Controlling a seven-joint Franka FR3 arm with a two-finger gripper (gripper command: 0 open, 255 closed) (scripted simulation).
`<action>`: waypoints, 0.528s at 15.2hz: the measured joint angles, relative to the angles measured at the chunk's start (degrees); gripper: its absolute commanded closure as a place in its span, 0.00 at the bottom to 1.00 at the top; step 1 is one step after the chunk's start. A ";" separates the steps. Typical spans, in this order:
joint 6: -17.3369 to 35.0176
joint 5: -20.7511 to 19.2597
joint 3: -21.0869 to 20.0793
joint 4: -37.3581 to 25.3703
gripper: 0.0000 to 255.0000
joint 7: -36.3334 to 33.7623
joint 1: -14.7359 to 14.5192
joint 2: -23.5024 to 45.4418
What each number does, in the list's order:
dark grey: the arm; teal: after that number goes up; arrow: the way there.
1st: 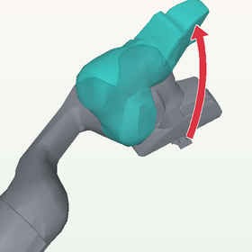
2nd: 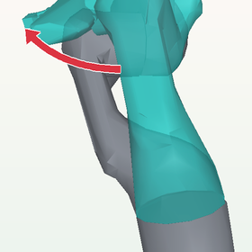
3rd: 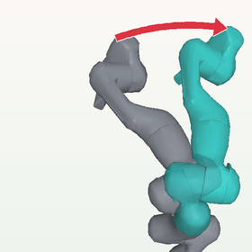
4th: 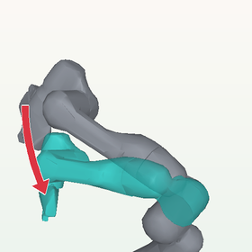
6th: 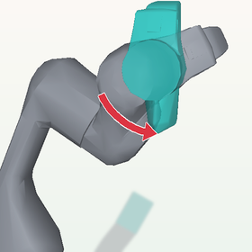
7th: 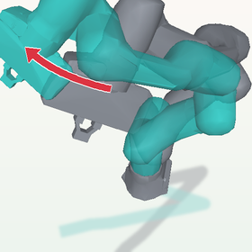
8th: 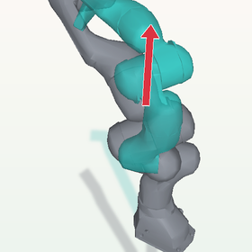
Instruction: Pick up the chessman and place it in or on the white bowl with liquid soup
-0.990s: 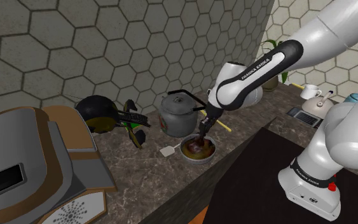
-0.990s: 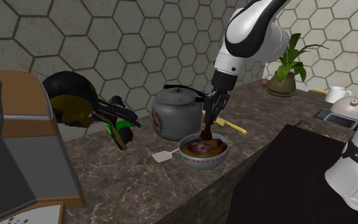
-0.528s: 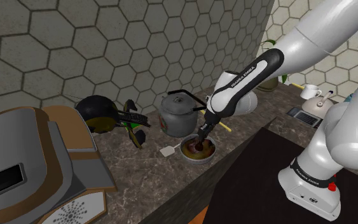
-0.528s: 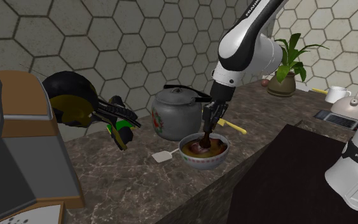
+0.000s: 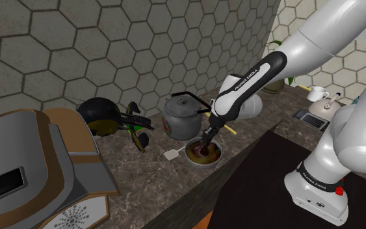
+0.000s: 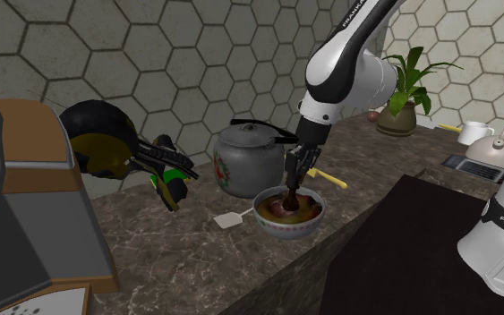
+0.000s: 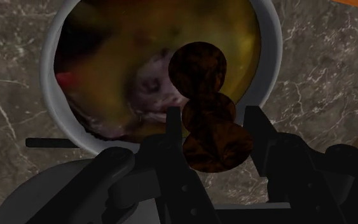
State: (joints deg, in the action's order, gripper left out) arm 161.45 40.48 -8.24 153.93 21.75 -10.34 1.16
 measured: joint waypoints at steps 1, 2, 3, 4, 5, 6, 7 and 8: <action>0.00 0.01 0.00 0.01 0.00 0.01 0.00 0.02; 0.00 0.02 0.00 0.02 0.00 0.02 0.00 0.04; 0.00 0.02 0.00 0.02 0.00 0.02 0.00 0.05; 0.00 0.02 0.00 0.02 0.00 0.03 0.00 0.06; 0.00 0.02 0.00 0.02 0.00 0.03 0.00 0.06; -0.01 0.01 -0.01 0.02 0.00 0.00 0.00 0.05; -1.02 -1.17 0.38 0.39 0.00 -0.75 0.30 -1.29; -2.42 -2.95 0.55 0.74 0.00 -2.40 0.45 -3.15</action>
State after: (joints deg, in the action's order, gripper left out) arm 159.03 37.53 -7.69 154.68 19.35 -9.89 -1.98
